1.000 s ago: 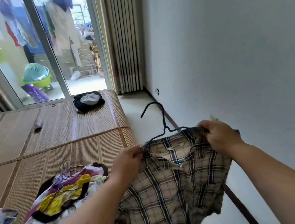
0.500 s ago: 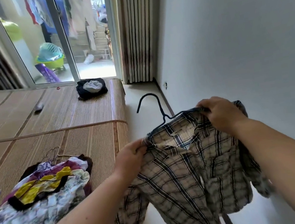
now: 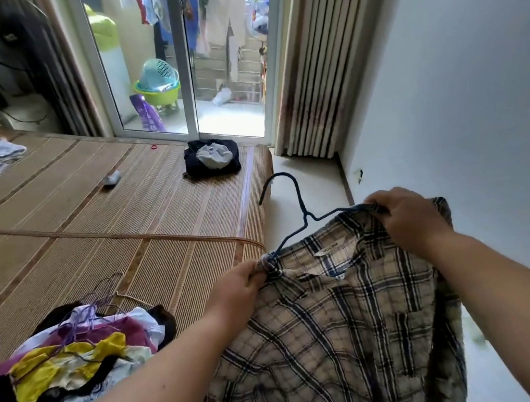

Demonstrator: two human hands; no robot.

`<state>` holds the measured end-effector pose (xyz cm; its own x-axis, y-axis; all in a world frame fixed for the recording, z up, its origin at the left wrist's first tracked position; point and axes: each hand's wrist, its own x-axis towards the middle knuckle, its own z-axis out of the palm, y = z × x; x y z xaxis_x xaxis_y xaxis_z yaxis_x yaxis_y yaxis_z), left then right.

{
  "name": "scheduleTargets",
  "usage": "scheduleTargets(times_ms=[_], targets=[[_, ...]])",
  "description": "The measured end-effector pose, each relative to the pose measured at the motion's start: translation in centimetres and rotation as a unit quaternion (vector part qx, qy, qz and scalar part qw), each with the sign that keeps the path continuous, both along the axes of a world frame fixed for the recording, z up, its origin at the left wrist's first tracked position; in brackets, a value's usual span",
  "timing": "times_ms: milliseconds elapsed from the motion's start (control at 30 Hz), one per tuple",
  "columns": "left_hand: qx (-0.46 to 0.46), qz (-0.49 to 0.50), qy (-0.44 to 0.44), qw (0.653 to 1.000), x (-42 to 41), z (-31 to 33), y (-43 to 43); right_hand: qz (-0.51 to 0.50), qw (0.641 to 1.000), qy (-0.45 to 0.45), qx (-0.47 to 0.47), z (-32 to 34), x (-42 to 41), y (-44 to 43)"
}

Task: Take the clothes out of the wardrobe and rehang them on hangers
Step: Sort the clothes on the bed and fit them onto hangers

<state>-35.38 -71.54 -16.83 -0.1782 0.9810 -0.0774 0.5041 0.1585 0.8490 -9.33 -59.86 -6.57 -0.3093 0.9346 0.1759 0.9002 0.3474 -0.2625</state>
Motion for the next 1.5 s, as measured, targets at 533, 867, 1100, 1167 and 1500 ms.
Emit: scheduleTargets(times_ms=[533, 867, 1100, 1167, 1500], targets=[[-0.14, 0.163, 0.091, 0.972, -13.6, -3.7, 17.5, 0.21, 0.975, -0.037, -0.057, -6.1, -20.9, 28.6], [-0.26, 0.328, 0.076, 0.905, -19.3, -10.0, 27.6, 0.418, 0.889, -0.132, -0.133, -15.1, -36.8, 44.6], [-0.302, 0.398, 0.066, 0.864, -24.8, -15.5, 30.7, 0.471, 0.854, -0.184, -0.125, -23.2, -46.3, 48.6], [-0.309, 0.407, 0.071, 0.857, -26.6, -17.7, 31.4, 0.47, 0.851, -0.198, -0.13, -25.8, -48.5, 49.0], [-0.352, 0.451, 0.07, 0.817, -31.8, -28.8, 32.9, 0.456, 0.835, -0.261, -0.167, -37.8, -56.2, 48.7]])
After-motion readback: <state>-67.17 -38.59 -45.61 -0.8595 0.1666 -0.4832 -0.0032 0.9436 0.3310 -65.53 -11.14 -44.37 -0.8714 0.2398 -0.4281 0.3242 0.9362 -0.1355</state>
